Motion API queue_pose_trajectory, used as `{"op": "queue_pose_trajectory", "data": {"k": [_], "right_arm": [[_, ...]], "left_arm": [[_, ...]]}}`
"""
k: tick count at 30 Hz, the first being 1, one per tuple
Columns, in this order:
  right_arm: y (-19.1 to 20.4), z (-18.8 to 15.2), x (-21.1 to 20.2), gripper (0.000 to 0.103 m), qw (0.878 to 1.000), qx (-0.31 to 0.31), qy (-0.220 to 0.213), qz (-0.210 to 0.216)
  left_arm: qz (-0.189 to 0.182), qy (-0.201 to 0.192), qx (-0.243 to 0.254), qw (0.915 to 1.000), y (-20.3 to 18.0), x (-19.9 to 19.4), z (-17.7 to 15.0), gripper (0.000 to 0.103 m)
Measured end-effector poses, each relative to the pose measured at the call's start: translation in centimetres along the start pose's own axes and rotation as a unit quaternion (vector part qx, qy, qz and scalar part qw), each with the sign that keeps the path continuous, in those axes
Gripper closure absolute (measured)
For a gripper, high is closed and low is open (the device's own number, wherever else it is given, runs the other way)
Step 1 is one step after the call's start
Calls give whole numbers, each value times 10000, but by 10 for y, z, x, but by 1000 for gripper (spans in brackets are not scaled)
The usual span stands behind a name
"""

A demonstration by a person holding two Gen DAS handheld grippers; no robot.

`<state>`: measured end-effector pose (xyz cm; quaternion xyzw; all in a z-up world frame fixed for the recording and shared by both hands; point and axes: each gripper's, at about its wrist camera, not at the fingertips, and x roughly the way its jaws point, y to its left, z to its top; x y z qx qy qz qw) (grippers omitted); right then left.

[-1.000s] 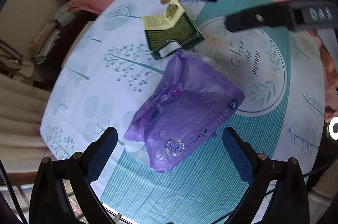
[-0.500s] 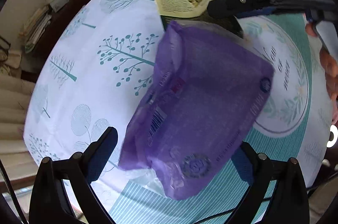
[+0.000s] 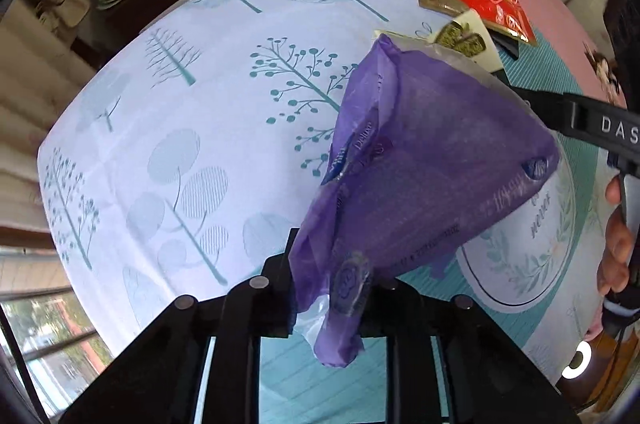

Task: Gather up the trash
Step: 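Grasp the purple plastic bag with the left gripper while the right grasps the yellow-and-black box, then carry the purple bag and yellow box down over the bin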

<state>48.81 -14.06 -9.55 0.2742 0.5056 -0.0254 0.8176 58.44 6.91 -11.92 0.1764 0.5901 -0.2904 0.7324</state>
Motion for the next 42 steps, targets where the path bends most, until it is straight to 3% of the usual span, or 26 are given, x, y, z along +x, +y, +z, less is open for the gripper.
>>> {"op": "queue_pose_trajectory", "data": {"k": [8,16,19,27,35,42], "right_arm": [[-13,-38,-61,78,9991,-240,-322,-96],[-45,-97,-132,78,9988,-431,-175,172],[-57,-122,-162,78,9974,-655,-61,284],[-99,-181,-235,78,9906,-1172,27,711],[-136,-232,-289,78,9804,-1719,227,930],[-165,-267,-309,78,9788,-1796,458,868]], "left_arm": [[174,-493,-676,9963,-44,-59,-57,87],[178,-1005,-1373,9853,-110,-110,-122,87],[124,-1142,-1721,9784,-138,-129,-159,87],[389,-1454,-2349,9603,-229,-163,-246,87],[488,-1711,-2964,9384,-327,-182,-314,87],[627,-1487,-2914,9429,-391,-184,-356,87]]}}
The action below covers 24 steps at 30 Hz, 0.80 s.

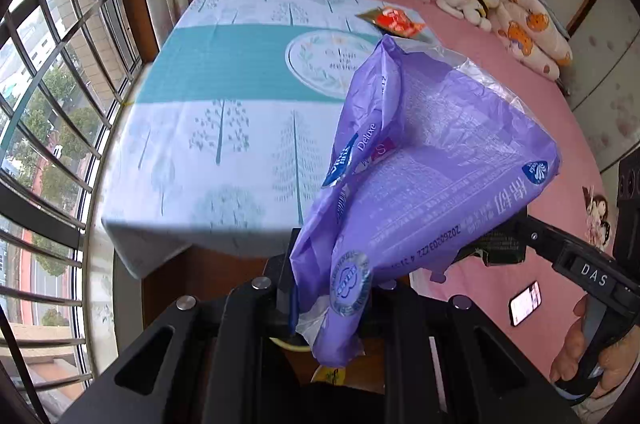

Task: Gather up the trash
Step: 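Carry the purple bag and yellow box down over the bin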

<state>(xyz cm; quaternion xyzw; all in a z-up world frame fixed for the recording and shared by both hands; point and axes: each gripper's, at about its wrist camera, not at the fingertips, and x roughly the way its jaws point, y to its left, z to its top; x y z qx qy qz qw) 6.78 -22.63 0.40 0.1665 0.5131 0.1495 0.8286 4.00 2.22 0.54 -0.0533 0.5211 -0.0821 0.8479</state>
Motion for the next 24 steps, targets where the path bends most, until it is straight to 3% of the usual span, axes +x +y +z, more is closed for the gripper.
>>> {"op": "queue_pose_trajectory", "data": {"k": [4,10,18,24], "right_arm": [[-6,-28,6,78,9996,46,237,-120],[-14,-71,43,78,9967,18,625,-514],[-30,-139,150,78,9876,-288,978,-1192],[-66,-186,249,78,9771,-179,1346,-1636]], "left_arm": [[43,261,-21,9996,-2,10,-28,87],[4,777,-225,9967,17,58,-63,87],[38,1298,-200,9913,36,168,-127,87],[148,1607,-216,9867,51,266,-170,87]]}}
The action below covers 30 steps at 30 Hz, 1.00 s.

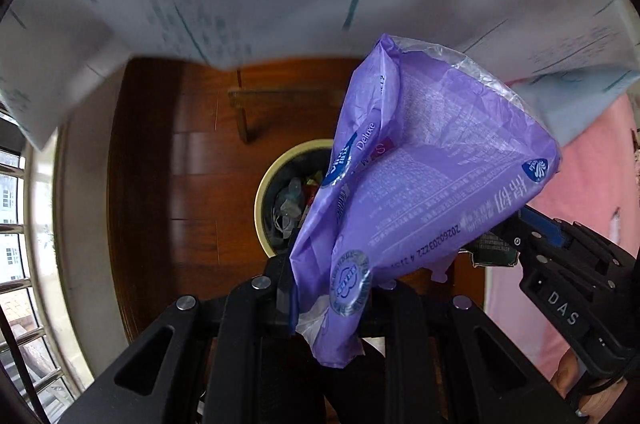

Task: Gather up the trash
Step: 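Carry the purple bag and yellow box down over the bin, then open both grippers to drop the bag and box into the bin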

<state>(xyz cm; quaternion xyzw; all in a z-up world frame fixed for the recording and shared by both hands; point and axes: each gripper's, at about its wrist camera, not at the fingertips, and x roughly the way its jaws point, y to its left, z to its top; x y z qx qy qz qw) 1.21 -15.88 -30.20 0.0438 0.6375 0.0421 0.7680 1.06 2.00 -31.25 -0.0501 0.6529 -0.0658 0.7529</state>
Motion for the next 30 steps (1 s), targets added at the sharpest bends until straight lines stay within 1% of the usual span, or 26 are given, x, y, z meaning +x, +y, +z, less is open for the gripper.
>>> {"op": "queue_pose_trajectory", "data": {"k": [6,10,14,17,18,20,21,22,23,25,27,30], "right_arm": [[-3,-8,95,78,9990,-47,289,-328],[-5,-17,141,78,9977,-99,473,-475],[-2,-21,172,78,9962,-109,637,-587],[-1,-20,183,78,9963,-92,684,-505],[-2,-19,183,78,9965,-94,689,-470],[-2,-23,184,77,9968,-89,714,-361],[-3,-24,185,76,9967,-94,731,-342],[-4,-23,184,69,9968,-95,728,-328],[-5,-23,182,58,9970,-84,711,-288],[-3,-23,178,46,9977,-53,641,-220],[-2,-23,172,46,9982,-37,565,-196],[-1,-22,163,46,9986,5,502,-188]], "left_arm": [[56,274,-50,9996,16,92,-6,87],[62,472,-43,9989,26,143,-13,86],[141,653,-19,9978,34,183,-17,83],[239,746,-9,9969,36,200,-19,79],[274,738,-10,9969,38,200,-18,74],[315,693,-2,9971,37,201,-17,58],[338,653,7,9973,36,200,-17,41],[356,612,15,9975,37,199,-17,28],[366,575,30,9977,37,196,-17,24],[381,572,68,9976,39,194,-15,14],[402,535,87,9977,38,189,-14,9],[444,451,130,9979,39,183,-14,7]]}}
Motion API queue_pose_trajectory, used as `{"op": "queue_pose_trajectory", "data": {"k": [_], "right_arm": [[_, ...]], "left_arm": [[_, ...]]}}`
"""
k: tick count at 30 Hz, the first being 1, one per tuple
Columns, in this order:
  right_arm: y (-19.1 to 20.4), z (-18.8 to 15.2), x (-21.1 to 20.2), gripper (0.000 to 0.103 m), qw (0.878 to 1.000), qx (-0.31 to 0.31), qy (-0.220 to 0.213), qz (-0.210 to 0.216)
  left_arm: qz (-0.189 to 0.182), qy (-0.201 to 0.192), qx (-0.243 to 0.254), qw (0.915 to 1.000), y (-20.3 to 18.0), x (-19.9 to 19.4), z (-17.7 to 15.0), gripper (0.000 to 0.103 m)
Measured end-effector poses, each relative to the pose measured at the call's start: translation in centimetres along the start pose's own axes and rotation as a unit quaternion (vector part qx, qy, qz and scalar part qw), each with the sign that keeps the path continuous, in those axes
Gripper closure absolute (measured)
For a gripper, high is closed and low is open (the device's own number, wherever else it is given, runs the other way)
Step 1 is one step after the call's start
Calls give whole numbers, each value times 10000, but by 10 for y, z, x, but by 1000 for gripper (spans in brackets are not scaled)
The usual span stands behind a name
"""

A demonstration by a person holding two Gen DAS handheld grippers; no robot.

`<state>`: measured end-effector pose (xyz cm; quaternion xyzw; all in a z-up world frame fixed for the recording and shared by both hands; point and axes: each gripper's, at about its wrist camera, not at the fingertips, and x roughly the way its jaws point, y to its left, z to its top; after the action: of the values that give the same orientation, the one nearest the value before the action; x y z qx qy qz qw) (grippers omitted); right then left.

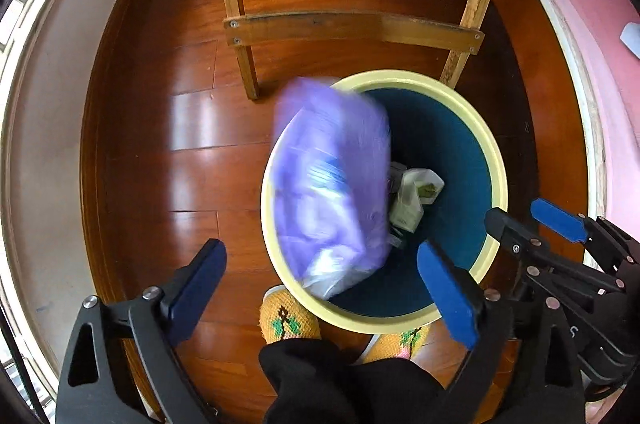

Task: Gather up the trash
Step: 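Open both grippers to drop the bag and box into the bin, then raise both tools back toward the table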

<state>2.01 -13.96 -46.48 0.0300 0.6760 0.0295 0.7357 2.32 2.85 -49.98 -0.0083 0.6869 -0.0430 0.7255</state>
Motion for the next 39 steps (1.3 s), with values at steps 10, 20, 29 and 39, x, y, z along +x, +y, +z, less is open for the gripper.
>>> {"op": "queue_pose_trajectory", "data": {"k": [10,20,29,39], "right_arm": [[-3,1,-16,46,9998,19,-206,29],[2,-1,-75,46,9991,196,-230,294],[15,9,-216,46,9956,210,-660,635],[18,39,-385,46,9834,343,-1645,684]], "left_arm": [[-28,-441,-74,9990,-5,-28,-9,6],[-49,-673,-341,9971,8,-96,-18,6],[-337,-1333,-211,9903,16,-256,-10,6],[-570,-2222,182,9732,23,-421,19,6]]}}
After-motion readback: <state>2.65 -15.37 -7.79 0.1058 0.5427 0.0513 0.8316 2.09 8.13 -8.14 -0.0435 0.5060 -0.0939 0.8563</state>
